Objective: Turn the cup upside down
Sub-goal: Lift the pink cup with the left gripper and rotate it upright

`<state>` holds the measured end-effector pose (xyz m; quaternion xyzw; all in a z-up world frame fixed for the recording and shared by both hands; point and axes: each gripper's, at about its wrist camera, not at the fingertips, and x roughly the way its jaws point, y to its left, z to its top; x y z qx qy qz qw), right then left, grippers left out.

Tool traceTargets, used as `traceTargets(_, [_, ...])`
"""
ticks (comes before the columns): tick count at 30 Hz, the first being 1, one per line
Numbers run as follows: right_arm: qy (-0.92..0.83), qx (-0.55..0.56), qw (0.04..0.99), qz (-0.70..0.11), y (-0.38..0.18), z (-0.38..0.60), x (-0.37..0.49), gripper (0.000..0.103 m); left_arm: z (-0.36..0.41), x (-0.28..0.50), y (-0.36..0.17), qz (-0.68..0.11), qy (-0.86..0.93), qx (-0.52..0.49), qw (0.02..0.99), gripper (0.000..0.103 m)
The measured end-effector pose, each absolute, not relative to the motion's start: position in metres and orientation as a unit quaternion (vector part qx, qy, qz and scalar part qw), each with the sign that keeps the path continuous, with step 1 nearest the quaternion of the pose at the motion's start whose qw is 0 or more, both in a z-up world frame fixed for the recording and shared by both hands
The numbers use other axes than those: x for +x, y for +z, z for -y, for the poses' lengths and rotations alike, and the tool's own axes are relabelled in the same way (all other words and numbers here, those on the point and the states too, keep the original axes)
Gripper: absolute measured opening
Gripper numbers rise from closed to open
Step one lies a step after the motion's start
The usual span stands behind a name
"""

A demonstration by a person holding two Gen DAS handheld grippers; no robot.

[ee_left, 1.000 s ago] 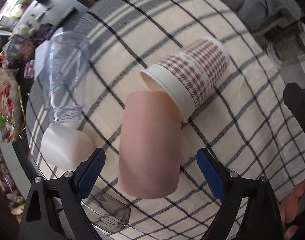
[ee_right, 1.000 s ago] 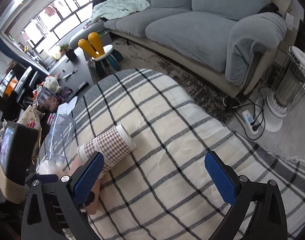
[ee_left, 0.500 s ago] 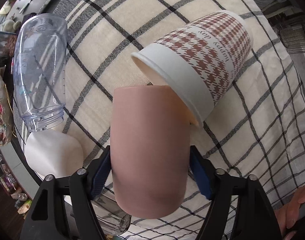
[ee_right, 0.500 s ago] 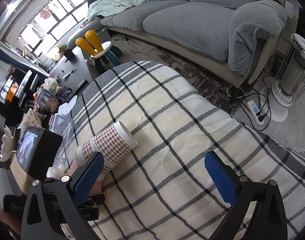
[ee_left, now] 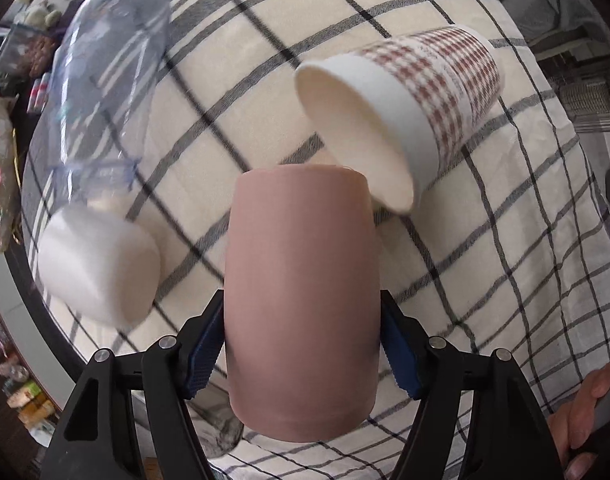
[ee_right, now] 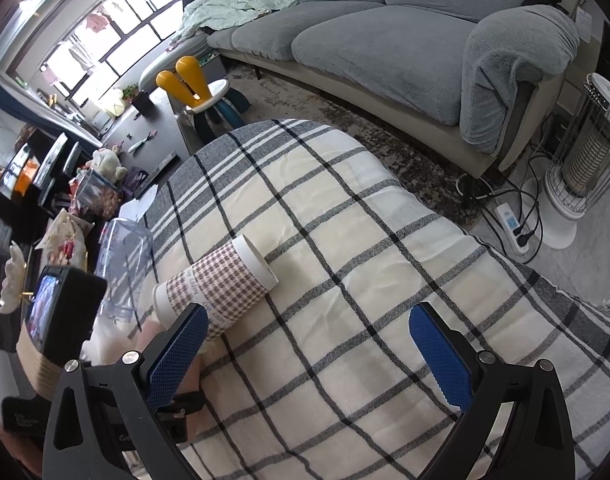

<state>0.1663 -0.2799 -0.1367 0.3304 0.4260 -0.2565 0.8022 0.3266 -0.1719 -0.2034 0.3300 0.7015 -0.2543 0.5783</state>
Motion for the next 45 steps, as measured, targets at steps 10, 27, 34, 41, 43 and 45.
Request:
traceTargets(10, [-0.216, 0.286, 0.825, -0.436, -0.112, 0.255, 0.147, 0.101, 0.086, 0.278, -0.170, -0.711, -0.231, 0.255, 0.614, 0.071])
traceTargets(27, [-0.159, 0.161, 0.851, -0.473, -0.101, 0.240, 0.062, 0.101, 0.034, 0.121, -0.135, -0.625, -0.094, 0.101, 0.768, 0.071])
traceTargets(34, [-0.171, 0.117, 0.852, -0.480, -0.098, 0.245, 0.033, 0.101, 0.060, 0.081, -0.136, -0.581, -0.099, 0.107, 0.801, 0.071])
traceTargets(41, [-0.195, 0.114, 0.842, -0.490, -0.103, 0.256, 0.011, 0.101, 0.078, 0.072, -0.150, -0.572, -0.115, 0.082, 0.808, 0.071])
traceTargets(43, [-0.200, 0.111, 0.840, -0.492, -0.104, 0.258, 0.007, 0.101, 0.083, 0.071, -0.155, -0.571, -0.117, 0.081, 0.809, 0.071])
traceTargets(45, [-0.205, 0.105, 0.838, -0.495, -0.105, 0.259, 0.003, 0.101, 0.085, 0.070, -0.158, -0.567, -0.116, 0.079, 0.812, 0.071])
